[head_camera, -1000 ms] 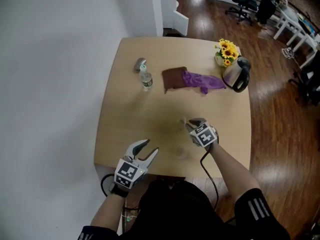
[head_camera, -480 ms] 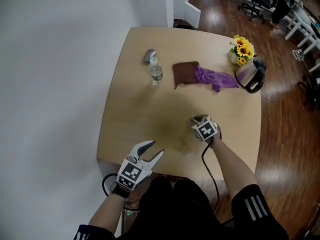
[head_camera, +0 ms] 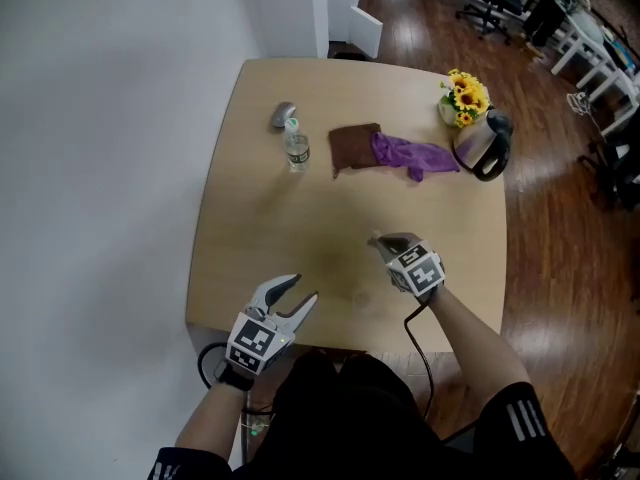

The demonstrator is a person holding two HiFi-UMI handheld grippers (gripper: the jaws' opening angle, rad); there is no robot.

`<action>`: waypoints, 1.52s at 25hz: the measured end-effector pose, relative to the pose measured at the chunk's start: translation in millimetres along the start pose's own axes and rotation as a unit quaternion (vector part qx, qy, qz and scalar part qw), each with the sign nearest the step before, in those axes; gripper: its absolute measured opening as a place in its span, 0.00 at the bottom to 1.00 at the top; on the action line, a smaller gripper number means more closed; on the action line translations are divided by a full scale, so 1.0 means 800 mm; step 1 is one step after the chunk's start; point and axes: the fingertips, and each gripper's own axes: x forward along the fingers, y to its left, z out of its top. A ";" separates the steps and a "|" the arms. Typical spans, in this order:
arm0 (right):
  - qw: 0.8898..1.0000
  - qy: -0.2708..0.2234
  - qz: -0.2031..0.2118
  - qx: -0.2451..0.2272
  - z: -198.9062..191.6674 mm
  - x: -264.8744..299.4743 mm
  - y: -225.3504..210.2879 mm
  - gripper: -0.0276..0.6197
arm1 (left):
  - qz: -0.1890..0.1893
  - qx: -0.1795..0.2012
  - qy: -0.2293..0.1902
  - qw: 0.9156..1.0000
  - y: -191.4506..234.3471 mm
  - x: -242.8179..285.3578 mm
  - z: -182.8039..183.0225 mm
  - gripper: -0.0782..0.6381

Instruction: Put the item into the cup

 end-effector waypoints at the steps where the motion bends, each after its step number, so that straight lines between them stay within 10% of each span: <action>1: 1.000 -0.010 0.004 0.003 0.004 -0.014 0.007 0.05 | -0.002 0.002 -0.002 1.000 0.000 0.001 0.003 0.36; 14: 0.999 0.015 0.018 -0.032 -0.065 -0.068 0.138 0.05 | -0.041 0.021 -0.012 0.999 -0.025 0.020 0.024 0.35; 27: 0.991 0.118 0.015 -0.064 -0.131 -0.020 0.153 0.06 | -0.042 0.012 0.002 0.999 -0.034 0.013 -0.001 0.36; 38: 0.992 0.086 -0.020 -0.093 -0.112 -0.017 0.143 0.16 | -0.032 0.010 0.001 0.999 -0.036 0.008 -0.002 0.35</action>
